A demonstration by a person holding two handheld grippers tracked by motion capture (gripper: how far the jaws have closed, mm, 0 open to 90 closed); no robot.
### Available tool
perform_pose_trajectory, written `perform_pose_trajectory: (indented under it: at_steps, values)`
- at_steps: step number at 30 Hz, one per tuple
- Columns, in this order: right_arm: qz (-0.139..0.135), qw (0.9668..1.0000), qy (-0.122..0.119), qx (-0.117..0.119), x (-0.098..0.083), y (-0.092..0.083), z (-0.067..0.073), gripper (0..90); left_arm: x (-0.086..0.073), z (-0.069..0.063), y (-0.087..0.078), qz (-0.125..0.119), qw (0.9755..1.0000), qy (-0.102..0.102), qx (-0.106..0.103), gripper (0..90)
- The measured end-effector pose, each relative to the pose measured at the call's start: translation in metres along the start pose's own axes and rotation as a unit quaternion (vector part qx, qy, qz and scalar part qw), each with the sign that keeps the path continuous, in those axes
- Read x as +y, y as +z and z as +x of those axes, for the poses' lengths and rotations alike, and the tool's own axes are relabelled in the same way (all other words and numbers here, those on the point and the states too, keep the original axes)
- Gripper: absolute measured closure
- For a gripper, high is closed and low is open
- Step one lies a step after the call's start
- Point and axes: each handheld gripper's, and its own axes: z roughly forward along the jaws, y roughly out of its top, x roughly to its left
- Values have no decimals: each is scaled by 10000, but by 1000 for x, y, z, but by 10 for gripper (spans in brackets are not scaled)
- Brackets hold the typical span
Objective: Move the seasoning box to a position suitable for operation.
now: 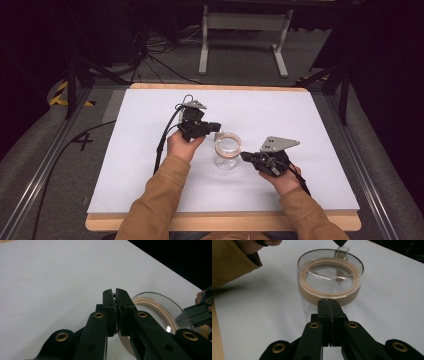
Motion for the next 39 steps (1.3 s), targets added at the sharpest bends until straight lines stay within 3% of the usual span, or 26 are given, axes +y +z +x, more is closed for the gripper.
perform_pose_trajectory:
  at_steps: [13, 26, 31, 39]
  values:
    - [-53, 10000, 5, 37, 6, 1, 1, 892, -1, 2, 0, 100, 9999, 16, 100, 892]
    - [-289, 9995, 127, 39, 21, 3, -4, 892, -1, 5, -1, 40, 10000, -19, -32, 893]
    - [-334, 9993, 135, 31, 26, 1, -5, 893, -1, 5, -2, 107, 9999, -14, 18, 891]
    - [-370, 9992, 118, -10, 31, -1, -6, 895, 3, 0, -23, -223, 9997, 71, 55, 886]
